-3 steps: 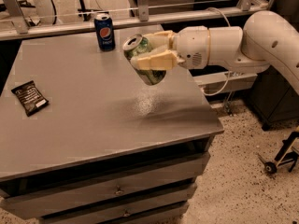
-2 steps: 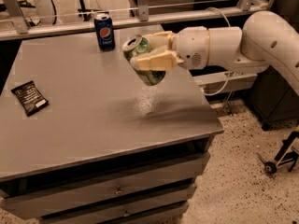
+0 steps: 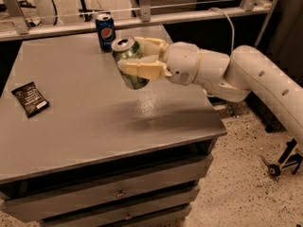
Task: Place green can upright
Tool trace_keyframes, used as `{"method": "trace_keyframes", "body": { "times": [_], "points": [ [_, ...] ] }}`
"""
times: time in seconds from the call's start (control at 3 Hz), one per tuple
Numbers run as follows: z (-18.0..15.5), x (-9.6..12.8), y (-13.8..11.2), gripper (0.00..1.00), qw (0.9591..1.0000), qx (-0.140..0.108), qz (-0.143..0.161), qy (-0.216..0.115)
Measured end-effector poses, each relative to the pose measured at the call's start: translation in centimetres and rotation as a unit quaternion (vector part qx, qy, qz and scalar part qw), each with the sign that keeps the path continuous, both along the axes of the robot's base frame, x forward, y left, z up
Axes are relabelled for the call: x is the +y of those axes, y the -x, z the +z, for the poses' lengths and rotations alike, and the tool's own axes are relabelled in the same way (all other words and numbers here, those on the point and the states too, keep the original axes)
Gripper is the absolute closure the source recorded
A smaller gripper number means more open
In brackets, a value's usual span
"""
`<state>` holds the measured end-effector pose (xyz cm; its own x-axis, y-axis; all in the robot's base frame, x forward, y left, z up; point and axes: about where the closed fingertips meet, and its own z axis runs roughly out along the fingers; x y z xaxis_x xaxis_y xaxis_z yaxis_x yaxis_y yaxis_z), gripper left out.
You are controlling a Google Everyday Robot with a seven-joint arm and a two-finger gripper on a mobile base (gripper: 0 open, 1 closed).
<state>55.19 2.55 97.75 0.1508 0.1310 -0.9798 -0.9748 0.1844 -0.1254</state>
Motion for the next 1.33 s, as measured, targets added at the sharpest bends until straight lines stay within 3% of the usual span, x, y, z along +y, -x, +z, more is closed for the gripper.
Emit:
{"method": "trace_keyframes", "body": {
  "times": [0.33,1.33],
  "points": [
    [-0.6,0.4,0.5,1.00,0.9997,-0.007,0.001,-0.022],
    [-4.7,-2.8,1.5,1.00,0.9982,0.038,-0.008,-0.046]
  ]
}}
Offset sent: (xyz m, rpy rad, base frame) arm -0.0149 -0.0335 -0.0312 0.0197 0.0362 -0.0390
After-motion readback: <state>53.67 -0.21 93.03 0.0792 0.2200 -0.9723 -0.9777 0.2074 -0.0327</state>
